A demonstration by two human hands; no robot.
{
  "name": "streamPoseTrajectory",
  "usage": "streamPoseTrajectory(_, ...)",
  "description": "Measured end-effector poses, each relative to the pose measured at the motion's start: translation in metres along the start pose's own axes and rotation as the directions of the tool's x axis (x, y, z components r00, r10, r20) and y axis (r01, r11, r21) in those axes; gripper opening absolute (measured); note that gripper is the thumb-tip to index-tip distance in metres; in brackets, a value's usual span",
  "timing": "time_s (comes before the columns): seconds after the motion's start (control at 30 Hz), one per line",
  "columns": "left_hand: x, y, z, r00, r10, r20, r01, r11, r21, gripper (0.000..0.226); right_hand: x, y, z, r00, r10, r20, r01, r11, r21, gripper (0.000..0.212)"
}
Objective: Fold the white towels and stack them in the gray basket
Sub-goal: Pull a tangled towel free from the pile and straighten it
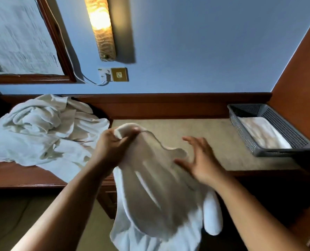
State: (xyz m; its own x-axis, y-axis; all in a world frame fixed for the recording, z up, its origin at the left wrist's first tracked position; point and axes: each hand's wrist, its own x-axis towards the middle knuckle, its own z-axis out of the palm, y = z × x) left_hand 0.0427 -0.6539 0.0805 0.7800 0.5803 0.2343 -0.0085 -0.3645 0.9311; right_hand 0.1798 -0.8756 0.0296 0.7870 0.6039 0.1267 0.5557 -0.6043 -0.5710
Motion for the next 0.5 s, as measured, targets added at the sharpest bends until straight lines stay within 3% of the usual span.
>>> streamPoseTrajectory(0.03,-0.004,0.012,0.011,0.997,0.001,0.072,0.001,1.000,-0.025,0.016,-0.004,-0.010,0.008,0.996,-0.062,0.060,0.058,0.996,0.073,0.078)
streamPoseTrajectory(0.07,-0.008,0.021,0.020,0.991,-0.013,0.137,0.019,0.999,-0.041,0.025,-0.009,-0.021,0.014,0.991,-0.114,0.077,0.101,0.982,0.162,0.077)
streamPoseTrajectory(0.17,-0.017,0.035,0.035,0.963,-0.034,0.267,0.060,0.994,-0.092,0.032,-0.018,-0.038,0.022,0.993,-0.116,-0.008,0.104,0.861,0.497,0.024)
streamPoseTrajectory(0.33,-0.020,0.025,0.022,0.934,0.019,0.357,0.018,0.995,-0.102,0.041,-0.024,-0.040,0.009,0.977,-0.149,-0.155,0.214,0.731,0.648,0.029)
streamPoseTrajectory(0.4,-0.018,0.018,0.016,0.909,0.006,0.418,0.015,0.999,-0.048,0.037,-0.028,-0.043,0.003,0.978,-0.093,-0.185,0.201,0.634,0.746,0.028)
streamPoseTrajectory(0.5,-0.020,-0.007,0.012,0.816,-0.067,0.574,-0.004,0.993,0.122,0.023,-0.025,-0.045,-0.008,0.956,0.161,-0.245,0.158,0.425,0.891,0.026)
